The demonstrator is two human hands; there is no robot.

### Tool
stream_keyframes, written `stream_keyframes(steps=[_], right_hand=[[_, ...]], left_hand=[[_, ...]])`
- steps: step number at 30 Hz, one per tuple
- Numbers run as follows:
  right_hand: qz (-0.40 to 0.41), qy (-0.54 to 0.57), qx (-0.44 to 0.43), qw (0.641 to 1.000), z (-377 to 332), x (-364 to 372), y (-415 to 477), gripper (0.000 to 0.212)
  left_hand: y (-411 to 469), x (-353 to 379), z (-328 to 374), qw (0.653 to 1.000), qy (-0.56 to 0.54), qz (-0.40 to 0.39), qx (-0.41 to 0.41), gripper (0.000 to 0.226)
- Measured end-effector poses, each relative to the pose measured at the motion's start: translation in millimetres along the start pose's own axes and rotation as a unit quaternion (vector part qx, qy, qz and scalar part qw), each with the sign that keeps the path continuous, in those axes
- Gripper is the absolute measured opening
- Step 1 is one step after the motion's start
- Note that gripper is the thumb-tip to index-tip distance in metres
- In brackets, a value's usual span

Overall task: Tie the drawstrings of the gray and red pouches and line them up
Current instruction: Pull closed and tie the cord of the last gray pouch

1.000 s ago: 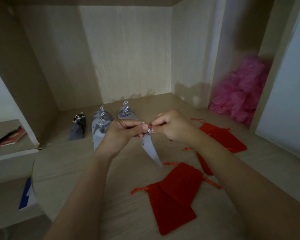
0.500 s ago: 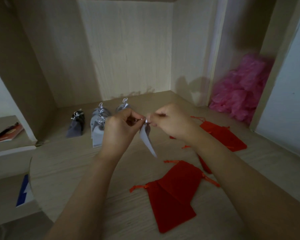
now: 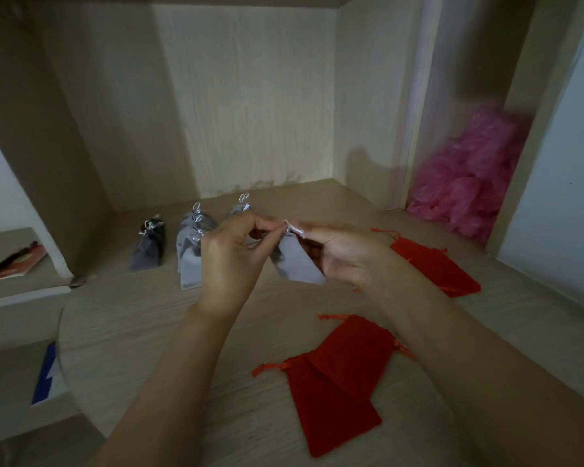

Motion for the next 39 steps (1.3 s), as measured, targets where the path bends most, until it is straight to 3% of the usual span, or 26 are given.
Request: stream_keyframes(steps=[9,14,17,22,30,35,39], right_hand=[[-0.006,-0.027,-0.061,0.998,-4.1,-5.2,3.5,0.014],[-0.01,-0.063,-0.124,0.99,-3.0,-0.5,6.6,0.022],[0.048,-0.005,-0.124,0.991,-4.8,-2.8,10.9,0.028],[0.12,0.129,-0.06,0.982,-7.9,-3.5,14.5,0.031],[0.126,0.229,-0.037,0.965,-6.5,3.5,12.8,0.027],[0.131,0.22,-0.077,0.964,-2.1,4.1,15.0,0.028],[0.099,0.092,-0.159,0.978,-1.9,-1.4,15.4,0.029]], left_hand=[[-0.8,1.5,-3.8,0.999,-0.03,-0.02,-0.024,0.007],[0.7,1.0,-2.4,0.992,-0.06,0.004,-0.108,0.008],[3.6,0.2,-3.9,0.981,-0.048,0.021,-0.185,0.009],[0.8,8.7,1.2,0.948,-0.101,-0.033,-0.299,0.012],[-2.0,12.4,-0.3,0.892,-0.235,-0.086,-0.377,0.02],[-6.0,16.6,0.6,0.877,-0.273,-0.098,-0.383,0.009],[-6.5,15.2,-1.9,0.872,-0.262,-0.117,-0.397,0.016]])
Point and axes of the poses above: each hand's wrist, its own y-axis towards the middle knuckle, its own x-axis out of the palm, z = x × y, the point moved 1 cm from there along y, towards the middle knuckle, and after that the axes turned 13 degrees about z, right-handed, at the moved point
